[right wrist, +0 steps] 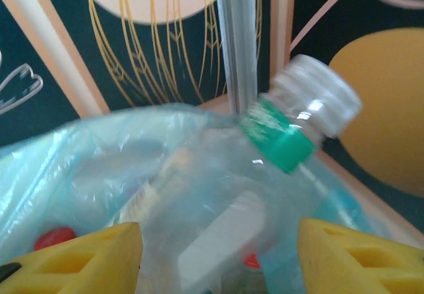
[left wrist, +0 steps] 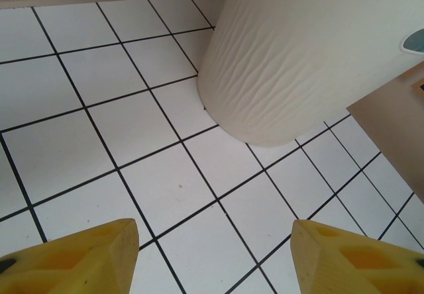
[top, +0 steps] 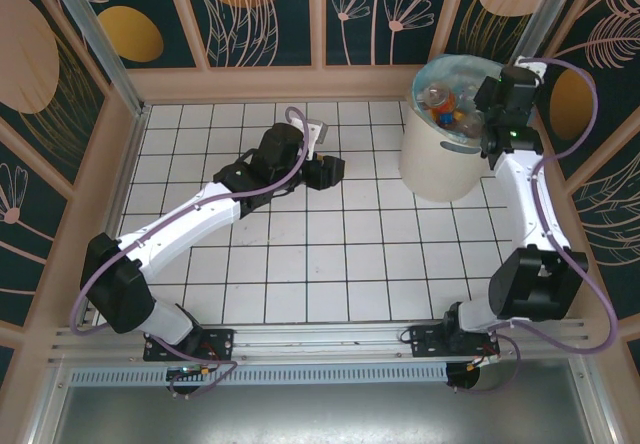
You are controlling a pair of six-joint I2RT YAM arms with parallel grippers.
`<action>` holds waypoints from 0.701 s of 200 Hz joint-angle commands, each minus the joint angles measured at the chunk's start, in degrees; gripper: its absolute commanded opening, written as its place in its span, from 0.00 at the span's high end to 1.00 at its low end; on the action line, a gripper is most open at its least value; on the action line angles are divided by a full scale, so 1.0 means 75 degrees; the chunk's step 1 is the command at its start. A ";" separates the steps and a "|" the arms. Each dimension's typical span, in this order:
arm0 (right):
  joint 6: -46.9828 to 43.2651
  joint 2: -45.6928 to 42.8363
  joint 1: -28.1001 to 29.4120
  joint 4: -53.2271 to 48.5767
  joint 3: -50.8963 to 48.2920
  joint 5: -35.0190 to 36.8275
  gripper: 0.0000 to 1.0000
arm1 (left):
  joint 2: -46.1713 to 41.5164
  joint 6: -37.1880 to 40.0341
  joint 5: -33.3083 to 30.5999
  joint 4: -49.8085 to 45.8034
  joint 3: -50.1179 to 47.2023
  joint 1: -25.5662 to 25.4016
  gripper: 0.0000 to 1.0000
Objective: Put the plastic bottles in the bin
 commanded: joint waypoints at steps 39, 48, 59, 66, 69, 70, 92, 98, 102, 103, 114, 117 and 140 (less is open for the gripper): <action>0.0458 0.0114 -0.0101 -0.0165 0.0088 -0.0786 0.37 | -0.0072 0.0057 -0.0218 0.0139 -0.0069 -0.0002 0.37; 0.0531 0.0108 -0.0100 -0.0205 0.0191 -0.1013 0.37 | -0.0095 0.0066 -0.0291 0.0106 -0.0038 -0.0008 0.37; 0.0660 0.0075 -0.0067 -0.0349 0.0425 -0.1182 0.38 | -0.0184 0.0105 -0.0479 0.0058 0.0031 -0.0005 0.37; 0.0716 0.0032 -0.0024 -0.0500 0.0621 -0.1213 0.39 | -0.0276 0.0152 -0.0661 0.0034 0.0071 -0.0008 0.37; 0.0739 0.0008 0.0000 -0.0568 0.0713 -0.1216 0.39 | -0.0328 0.0176 -0.0763 0.0029 0.0084 -0.0008 0.37; 0.0741 -0.0005 0.0008 -0.0583 0.0739 -0.1210 0.39 | -0.0350 0.0193 -0.0790 0.0028 0.0091 -0.0002 0.37; 0.0724 -0.0460 0.0258 -0.0659 0.1200 -0.0840 0.40 | -0.0673 0.0492 -0.1645 -0.0261 0.0344 -0.0005 0.35; 0.0722 -0.0576 0.0277 -0.0598 0.1264 -0.0672 0.41 | -0.0728 0.0563 -0.1885 -0.0382 0.0443 -0.0007 0.35; 0.0703 -0.0622 0.0268 -0.0556 0.1316 -0.0555 0.42 | -0.0754 0.0602 -0.2006 -0.0461 0.0494 0.0001 0.34; 0.0699 -0.0637 0.0271 -0.0542 0.1327 -0.0516 0.42 | -0.0761 0.0605 -0.2033 -0.0475 0.0507 -0.0003 0.34; 0.0541 -0.0653 0.0257 -0.0405 0.1456 -0.0146 0.47 | -0.0853 0.0655 -0.2215 -0.0558 0.0566 0.0003 0.33; 0.0484 -0.0625 0.0256 -0.0382 0.1492 -0.0057 0.48 | -0.0881 0.0660 -0.2229 -0.0558 0.0556 0.0006 0.34; 0.0286 -0.0086 0.0143 -0.0621 0.1883 0.0254 0.52 | -0.0989 0.0566 -0.2209 -0.0508 0.0423 0.0007 0.33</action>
